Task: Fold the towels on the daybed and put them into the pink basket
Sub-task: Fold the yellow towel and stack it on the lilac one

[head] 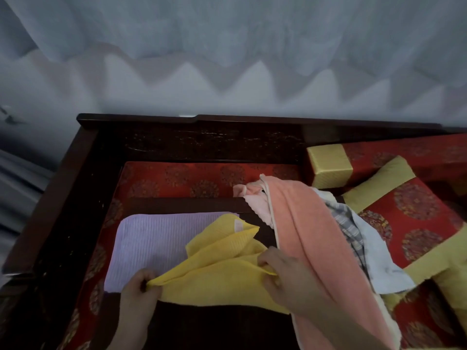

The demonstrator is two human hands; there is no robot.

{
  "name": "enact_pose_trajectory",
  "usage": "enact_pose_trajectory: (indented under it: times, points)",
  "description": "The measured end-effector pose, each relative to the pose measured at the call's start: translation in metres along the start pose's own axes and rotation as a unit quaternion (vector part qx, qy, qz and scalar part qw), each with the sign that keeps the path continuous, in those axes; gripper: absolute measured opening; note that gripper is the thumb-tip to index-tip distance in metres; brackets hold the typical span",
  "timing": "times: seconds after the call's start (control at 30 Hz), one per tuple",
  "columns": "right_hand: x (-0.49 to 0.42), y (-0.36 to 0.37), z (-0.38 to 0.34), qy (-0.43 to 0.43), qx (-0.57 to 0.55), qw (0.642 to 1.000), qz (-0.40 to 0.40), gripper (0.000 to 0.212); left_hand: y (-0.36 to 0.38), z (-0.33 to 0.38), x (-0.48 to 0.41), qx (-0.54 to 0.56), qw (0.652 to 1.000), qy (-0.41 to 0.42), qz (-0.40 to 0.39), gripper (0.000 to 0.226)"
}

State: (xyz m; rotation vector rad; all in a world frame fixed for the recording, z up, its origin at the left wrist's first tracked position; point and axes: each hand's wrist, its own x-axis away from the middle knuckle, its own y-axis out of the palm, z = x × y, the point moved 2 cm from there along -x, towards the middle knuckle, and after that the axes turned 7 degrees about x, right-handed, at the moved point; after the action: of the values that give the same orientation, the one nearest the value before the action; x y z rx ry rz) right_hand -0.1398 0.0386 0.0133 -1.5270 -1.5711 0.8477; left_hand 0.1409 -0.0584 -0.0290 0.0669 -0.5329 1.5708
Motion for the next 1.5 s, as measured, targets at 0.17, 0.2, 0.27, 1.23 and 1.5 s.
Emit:
enact_pose_trajectory:
  times: [0.17,0.2,0.27,1.23,1.5]
  points:
    - [-0.052,0.017,0.049,-0.014,0.088,0.996,0.004,0.016,0.001,0.000,-0.005,-0.020,1.000,0.010,-0.017,0.021]
    - [-0.059,0.021,0.056,-0.011,0.122,0.992,0.008,0.016,0.001,0.000,-0.005,-0.021,0.999,0.011,-0.022,0.022]
    - [-0.070,0.028,0.065,-0.018,0.176,0.984,0.004,0.012,0.002,-0.001,-0.007,-0.026,0.999,0.011,-0.032,0.023]
    - [-0.128,-0.367,-0.021,-0.022,-0.012,0.966,0.256,0.026,-0.053,0.417,-0.017,0.014,0.862,0.503,-0.065,0.021]
    - [-0.132,-0.336,-0.015,0.007,-0.003,0.957,0.289,0.011,-0.052,0.391,-0.030,-0.106,0.868,0.483,-0.050,0.014]
